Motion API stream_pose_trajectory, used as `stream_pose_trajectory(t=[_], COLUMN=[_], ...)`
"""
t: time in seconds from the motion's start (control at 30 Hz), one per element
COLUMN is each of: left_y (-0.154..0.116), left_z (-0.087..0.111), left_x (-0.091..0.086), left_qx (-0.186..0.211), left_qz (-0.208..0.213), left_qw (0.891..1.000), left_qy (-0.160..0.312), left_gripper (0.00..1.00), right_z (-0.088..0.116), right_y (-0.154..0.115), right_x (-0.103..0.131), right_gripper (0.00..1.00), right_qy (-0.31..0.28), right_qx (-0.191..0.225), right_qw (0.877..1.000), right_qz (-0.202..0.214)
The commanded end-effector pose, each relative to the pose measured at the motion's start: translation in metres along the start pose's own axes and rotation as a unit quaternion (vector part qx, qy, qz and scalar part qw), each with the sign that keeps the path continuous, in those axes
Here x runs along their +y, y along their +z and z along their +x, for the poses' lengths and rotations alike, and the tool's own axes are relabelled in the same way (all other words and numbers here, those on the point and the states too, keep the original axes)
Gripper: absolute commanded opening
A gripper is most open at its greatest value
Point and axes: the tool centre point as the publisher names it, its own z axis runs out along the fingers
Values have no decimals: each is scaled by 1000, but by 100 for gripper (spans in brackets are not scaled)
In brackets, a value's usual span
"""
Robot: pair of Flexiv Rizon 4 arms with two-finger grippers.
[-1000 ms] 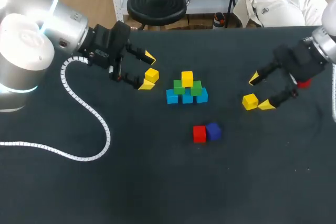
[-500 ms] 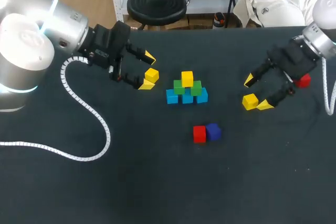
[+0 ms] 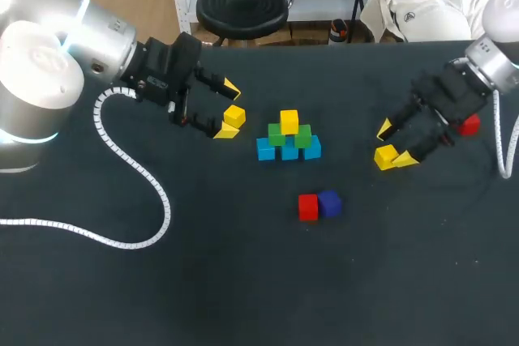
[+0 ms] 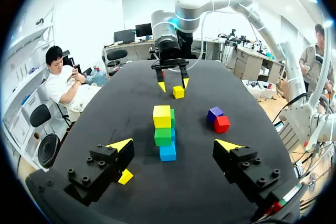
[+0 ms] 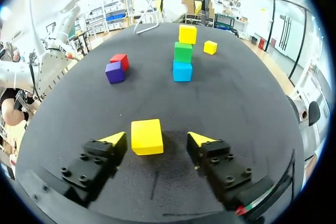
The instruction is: Place the blue cubes, place green cubes on the blue cubes, place the yellow cubes on the green cubes, then place the red cubes on the yellow cubes, and place purple cube on the red cubes.
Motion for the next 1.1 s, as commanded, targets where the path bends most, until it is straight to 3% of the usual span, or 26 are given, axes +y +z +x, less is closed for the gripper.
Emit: stream_pose_trajectory(t=[0.03, 0.17, 0.23, 0.37, 0.67, 0.8, 1.1], left_y=[0, 0, 0, 0, 0, 0, 0], left_z=[1, 1, 1, 1, 1, 1, 1], left_x=[0, 0, 0, 0, 0, 0, 0], left_qx=[-1, -1, -1, -1, -1, -1, -1], left_qz=[0, 0, 0, 0, 0, 0, 0], left_qw=[1000, 1000, 1000, 1000, 1000, 1000, 1000], left_qy=[1, 1, 1, 1, 1, 1, 1], left_gripper=[100, 100, 100, 100, 100, 100, 100], right_z=[0, -2, -3, -6, -18, -28, -28], right_y=[1, 3, 4, 1, -15, -22, -22], right_x=[3, 4, 4, 6, 11, 14, 14], right_gripper=[48, 46, 40, 0, 0, 0, 0], right_qy=[-1, -4, -5, 1, 69, 70, 70], right_qx=[-1, -2, -2, -10, -1, -2, -2], right_qw=[1000, 1000, 1000, 1000, 997, 997, 997], right_qz=[3, -1, -2, 6, 21, 31, 31])
